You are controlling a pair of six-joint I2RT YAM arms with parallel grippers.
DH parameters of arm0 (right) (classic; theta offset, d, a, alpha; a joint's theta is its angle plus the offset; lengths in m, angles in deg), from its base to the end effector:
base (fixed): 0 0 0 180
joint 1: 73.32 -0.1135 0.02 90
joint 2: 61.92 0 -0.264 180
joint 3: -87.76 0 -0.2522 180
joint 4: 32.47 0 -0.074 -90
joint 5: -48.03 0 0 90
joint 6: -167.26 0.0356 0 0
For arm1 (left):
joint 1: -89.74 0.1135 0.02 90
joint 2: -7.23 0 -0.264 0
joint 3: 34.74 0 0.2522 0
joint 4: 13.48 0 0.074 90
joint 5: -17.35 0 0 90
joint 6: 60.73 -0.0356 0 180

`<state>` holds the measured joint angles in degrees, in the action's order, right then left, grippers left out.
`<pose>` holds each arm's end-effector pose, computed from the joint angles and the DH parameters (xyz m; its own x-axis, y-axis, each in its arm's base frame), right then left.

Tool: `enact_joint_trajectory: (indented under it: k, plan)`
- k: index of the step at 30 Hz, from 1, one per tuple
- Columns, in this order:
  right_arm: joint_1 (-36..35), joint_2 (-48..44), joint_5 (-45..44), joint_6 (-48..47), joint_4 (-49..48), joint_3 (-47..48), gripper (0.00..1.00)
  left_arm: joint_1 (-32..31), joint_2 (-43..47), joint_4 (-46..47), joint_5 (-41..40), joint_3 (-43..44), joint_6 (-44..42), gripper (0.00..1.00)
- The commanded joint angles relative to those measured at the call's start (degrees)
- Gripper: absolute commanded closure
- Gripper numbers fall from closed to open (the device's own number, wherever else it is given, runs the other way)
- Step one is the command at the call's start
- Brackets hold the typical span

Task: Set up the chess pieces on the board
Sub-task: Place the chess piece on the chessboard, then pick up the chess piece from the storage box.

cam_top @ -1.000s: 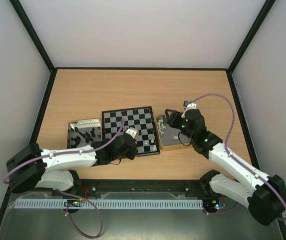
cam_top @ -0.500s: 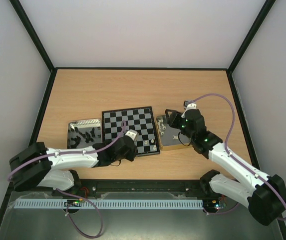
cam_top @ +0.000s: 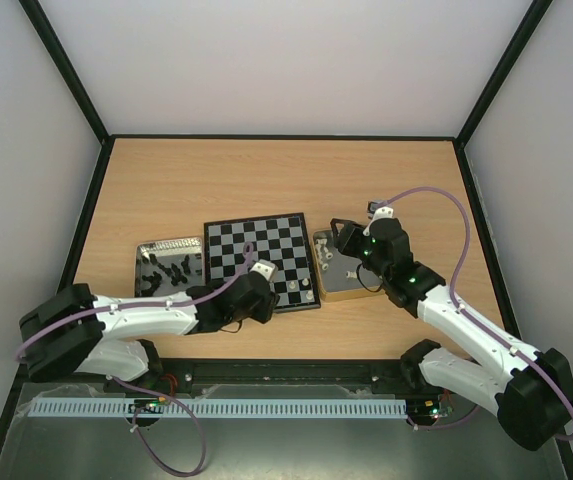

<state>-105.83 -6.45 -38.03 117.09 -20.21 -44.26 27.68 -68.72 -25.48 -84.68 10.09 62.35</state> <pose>0.1871 0.1222 0.2611 -0.5972 0.3771 -0.7079 -0.2711 0.7357 0.6207 0.1243 -0.2185 0.1649 -0.7010 0.1825 -0.6894 0.4895 0.8262 -0.2790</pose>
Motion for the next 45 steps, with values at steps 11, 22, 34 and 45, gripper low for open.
enact_joint_trajectory:
  k: [11,22,34,45]
  plan:
    - [0.2,-1.3,-4.2,1.5,3.0,-0.1,0.52,5.6,11.2,-10.2,-2.7,8.3,3.4,0.32]
    - [2.7,12.6,-0.7,4.8,9.3,1.7,0.54,21.7,20.3,-11.7,3.0,4.8,7.1,0.32]
    - [3.8,29.5,3.8,-3.1,7.5,7.7,0.55,26.8,20.5,1.6,10.7,0.3,6.5,0.31]
    - [3.8,40.4,3.6,-11.5,13.1,14.8,0.62,30.3,13.9,10.0,12.2,1.4,6.6,0.32]
